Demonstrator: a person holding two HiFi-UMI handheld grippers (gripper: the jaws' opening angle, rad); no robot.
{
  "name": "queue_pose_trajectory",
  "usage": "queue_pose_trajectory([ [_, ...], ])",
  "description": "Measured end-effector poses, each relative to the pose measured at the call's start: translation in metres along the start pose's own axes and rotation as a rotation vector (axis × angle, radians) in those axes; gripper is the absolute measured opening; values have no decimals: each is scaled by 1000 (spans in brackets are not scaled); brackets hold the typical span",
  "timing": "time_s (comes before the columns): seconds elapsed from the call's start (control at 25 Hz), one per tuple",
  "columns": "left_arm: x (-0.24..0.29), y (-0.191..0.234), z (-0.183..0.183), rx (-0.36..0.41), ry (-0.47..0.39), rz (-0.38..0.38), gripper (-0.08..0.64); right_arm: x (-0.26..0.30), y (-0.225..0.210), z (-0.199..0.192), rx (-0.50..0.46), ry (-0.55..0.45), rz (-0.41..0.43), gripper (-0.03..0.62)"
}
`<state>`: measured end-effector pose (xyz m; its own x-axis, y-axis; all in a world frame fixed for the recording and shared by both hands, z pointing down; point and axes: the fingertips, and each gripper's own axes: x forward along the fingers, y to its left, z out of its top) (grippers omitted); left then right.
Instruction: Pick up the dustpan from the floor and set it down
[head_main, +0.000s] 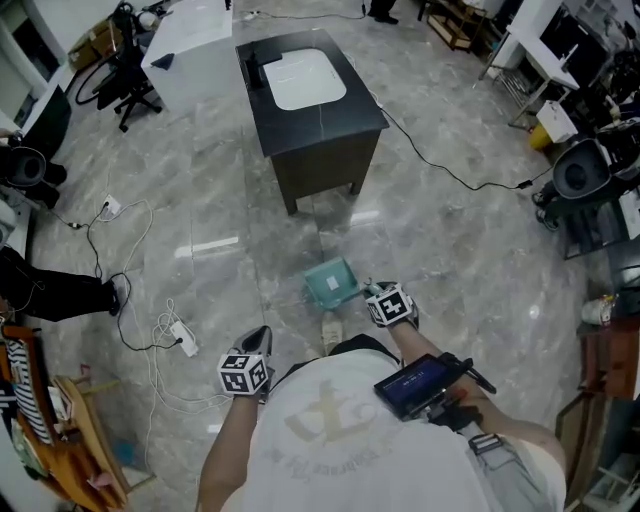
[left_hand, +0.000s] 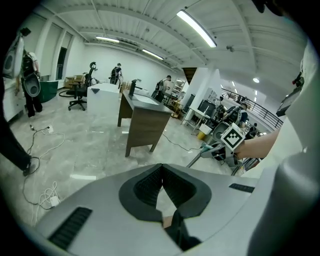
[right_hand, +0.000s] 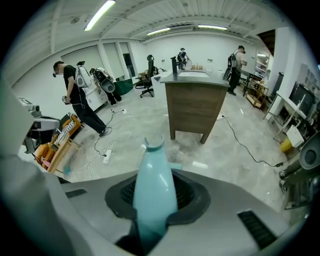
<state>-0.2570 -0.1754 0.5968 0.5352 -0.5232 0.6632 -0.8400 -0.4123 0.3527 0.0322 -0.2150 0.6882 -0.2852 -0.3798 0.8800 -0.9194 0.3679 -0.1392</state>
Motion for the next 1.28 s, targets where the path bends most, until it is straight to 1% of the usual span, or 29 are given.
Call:
queue_pose_trajectory([
  [0.12, 11, -3, 7, 9, 13, -8, 12, 12, -13, 6, 33, 1, -7, 101],
  [0.32, 22, -10, 5, 20, 57, -12, 12, 31, -32, 3, 89, 9, -18, 101],
  [0.52, 28, 0, 15, 13, 65, 16, 12, 53, -50, 4, 158, 18, -40, 101],
  [0.88, 44, 8, 34, -6, 80, 43, 12, 79, -83, 11, 235, 39, -88, 103],
  [1.16, 49, 16, 41, -18, 99, 67, 12, 100, -100, 7, 269, 69, -115, 103],
  [1.28, 49, 21, 47, -15, 103, 81, 12, 106, -100, 5, 252, 82, -121, 104],
])
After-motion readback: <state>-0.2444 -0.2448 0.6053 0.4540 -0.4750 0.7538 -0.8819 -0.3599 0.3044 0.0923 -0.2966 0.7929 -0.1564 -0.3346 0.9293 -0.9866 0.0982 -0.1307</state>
